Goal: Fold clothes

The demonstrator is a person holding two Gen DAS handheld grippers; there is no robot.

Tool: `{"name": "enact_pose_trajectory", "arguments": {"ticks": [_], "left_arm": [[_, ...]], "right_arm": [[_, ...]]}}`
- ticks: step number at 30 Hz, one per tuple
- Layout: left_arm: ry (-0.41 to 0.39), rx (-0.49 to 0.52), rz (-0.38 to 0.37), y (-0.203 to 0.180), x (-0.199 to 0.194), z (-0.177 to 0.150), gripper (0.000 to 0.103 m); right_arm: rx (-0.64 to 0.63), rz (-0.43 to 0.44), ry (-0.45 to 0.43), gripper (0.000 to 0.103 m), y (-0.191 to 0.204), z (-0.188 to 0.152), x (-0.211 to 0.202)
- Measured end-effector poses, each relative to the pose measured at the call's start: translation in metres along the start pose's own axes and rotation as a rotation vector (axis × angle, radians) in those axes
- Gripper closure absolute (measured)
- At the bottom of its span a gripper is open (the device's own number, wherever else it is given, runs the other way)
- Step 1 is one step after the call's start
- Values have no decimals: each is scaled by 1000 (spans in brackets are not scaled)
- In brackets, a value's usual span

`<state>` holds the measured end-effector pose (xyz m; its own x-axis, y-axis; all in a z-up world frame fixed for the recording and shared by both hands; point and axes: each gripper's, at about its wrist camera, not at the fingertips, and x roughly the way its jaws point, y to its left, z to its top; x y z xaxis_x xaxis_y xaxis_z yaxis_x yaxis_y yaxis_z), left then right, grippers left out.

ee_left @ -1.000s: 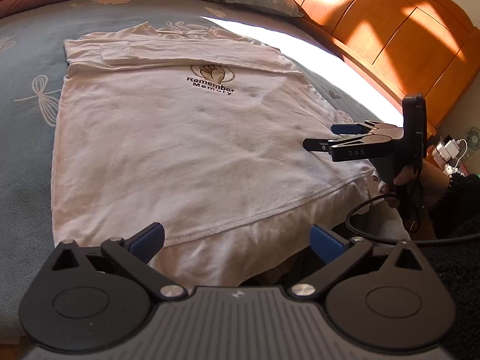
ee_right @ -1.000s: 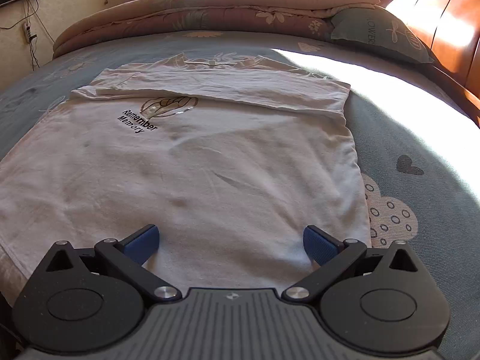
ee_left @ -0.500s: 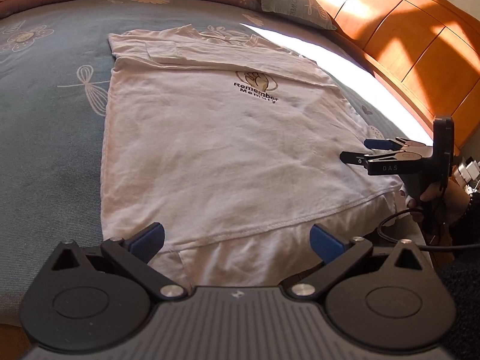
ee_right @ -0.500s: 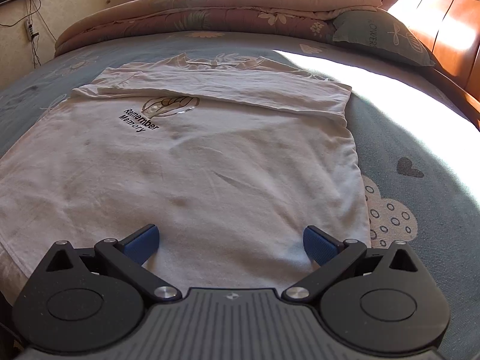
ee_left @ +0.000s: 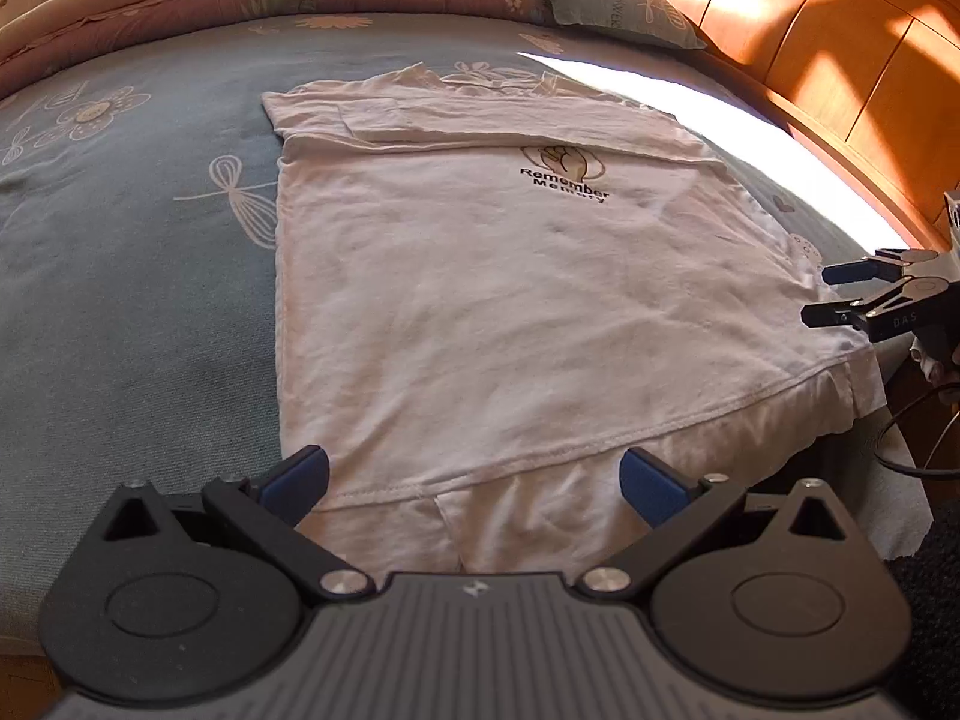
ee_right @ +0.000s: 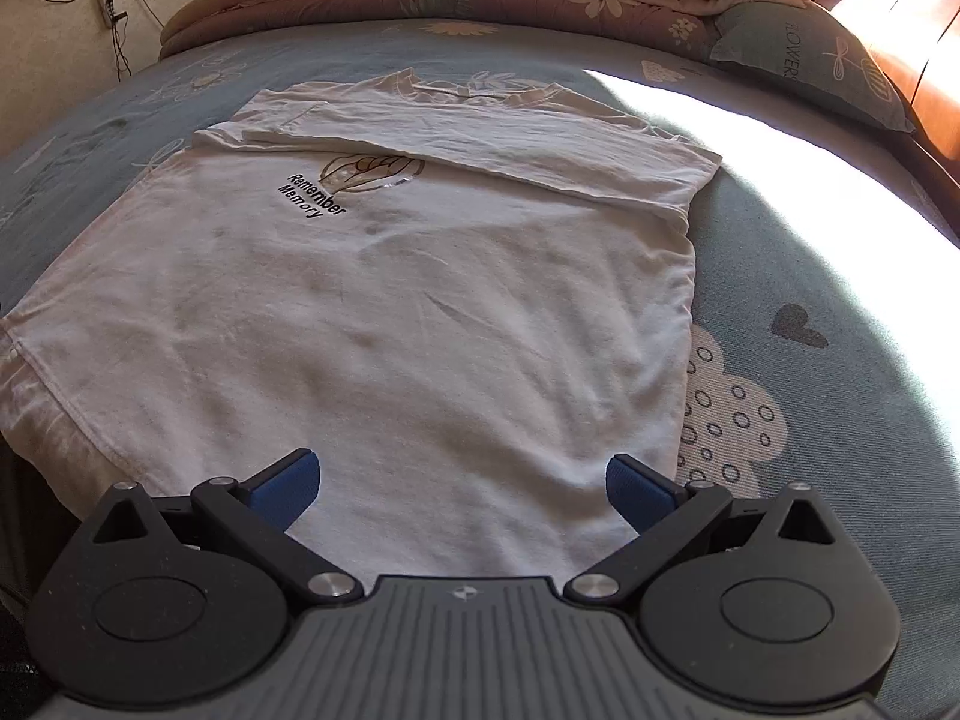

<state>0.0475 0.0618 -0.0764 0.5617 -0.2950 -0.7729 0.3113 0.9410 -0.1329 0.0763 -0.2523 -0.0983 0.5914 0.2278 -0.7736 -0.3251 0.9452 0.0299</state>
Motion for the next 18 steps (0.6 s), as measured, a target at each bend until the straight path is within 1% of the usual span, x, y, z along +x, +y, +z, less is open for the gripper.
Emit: {"name": "enact_pose_trajectory", "arguments": {"ticks": [2,5,7,10,13,15,18], "left_arm": [[-7,26,-1,-8,9,6,1],[-4,46,11,-17,22,11,1],[15,45,14,-19,28,9,1],[44,42,17,-23,39,7,1],[49,46,30,-22,38,2,1],[49,31,28,-19,36,1,1],[42,-1,17,-14,35,2,1]], "right_arm": [[35,8,-20,0,-13,-4,-19],[135,82,-42,0,-31,-12,-37],[169,133,-42,0,-34,-17,-39],[151,199,-27,0,-22,-21,-30],[131,211,11,0,-7,-24,-14],[141,195,28,0,-6,-32,-7],[167,198,-1,0,-10,-43,-18]]}}
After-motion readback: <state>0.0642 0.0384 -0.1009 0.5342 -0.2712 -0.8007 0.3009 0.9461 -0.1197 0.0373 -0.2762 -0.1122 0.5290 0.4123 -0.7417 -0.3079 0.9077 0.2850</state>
